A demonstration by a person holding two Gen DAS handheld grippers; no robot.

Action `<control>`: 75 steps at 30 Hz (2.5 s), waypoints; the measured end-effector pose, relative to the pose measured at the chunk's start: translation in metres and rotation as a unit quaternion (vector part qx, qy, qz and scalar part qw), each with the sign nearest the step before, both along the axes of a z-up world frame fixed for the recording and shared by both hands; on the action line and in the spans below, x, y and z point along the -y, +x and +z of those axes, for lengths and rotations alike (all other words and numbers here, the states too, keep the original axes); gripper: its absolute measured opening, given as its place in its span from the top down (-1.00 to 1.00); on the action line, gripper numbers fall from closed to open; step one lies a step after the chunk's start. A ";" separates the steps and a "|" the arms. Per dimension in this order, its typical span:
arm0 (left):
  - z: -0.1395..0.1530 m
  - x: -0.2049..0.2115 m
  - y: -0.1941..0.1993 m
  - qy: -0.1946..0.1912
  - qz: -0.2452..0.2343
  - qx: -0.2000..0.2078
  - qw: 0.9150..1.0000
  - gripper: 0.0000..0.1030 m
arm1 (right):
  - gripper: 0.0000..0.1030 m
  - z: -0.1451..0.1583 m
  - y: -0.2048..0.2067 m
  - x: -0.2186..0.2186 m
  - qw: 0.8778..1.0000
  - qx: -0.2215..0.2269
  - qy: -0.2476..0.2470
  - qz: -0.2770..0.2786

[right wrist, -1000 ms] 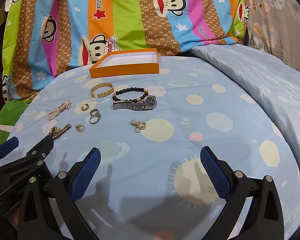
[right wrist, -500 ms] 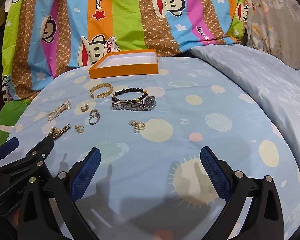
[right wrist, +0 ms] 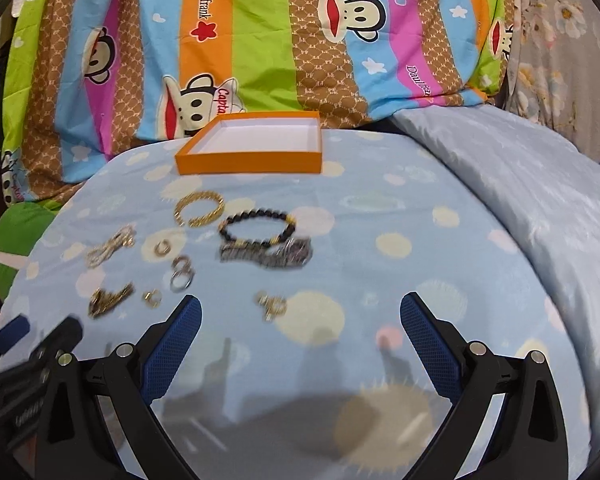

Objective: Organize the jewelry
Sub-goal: 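Grasp the silver watch with the right tool, then grasp the pearl necklace with the left tool while the right tool carries the silver watch to the box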

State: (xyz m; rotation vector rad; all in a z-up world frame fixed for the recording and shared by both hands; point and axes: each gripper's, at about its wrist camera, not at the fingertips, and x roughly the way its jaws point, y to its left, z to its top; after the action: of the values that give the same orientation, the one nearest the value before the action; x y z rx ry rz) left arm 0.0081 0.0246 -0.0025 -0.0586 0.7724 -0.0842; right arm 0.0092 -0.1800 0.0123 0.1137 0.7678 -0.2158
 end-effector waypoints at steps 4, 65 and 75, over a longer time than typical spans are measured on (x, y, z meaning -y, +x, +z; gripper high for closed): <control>0.000 0.001 0.000 0.008 0.002 0.001 1.000 -0.86 | -0.44 -0.009 0.030 0.014 0.998 -0.036 0.059 -0.007; -0.019 0.016 0.133 0.007 -0.112 -0.072 0.991 -0.31 | 0.68 -0.045 0.062 0.036 0.992 -0.044 0.121 -0.001; -0.016 0.013 0.131 -0.027 -0.123 -0.074 0.989 0.71 | 0.80 -0.026 0.056 0.035 0.992 -0.022 0.120 0.016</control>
State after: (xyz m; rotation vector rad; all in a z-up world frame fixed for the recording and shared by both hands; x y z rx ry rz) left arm 0.1388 0.0113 -0.0189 -0.0210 0.9238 -0.3395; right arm 0.0651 -0.2155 -0.0139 0.3255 0.8377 -0.0941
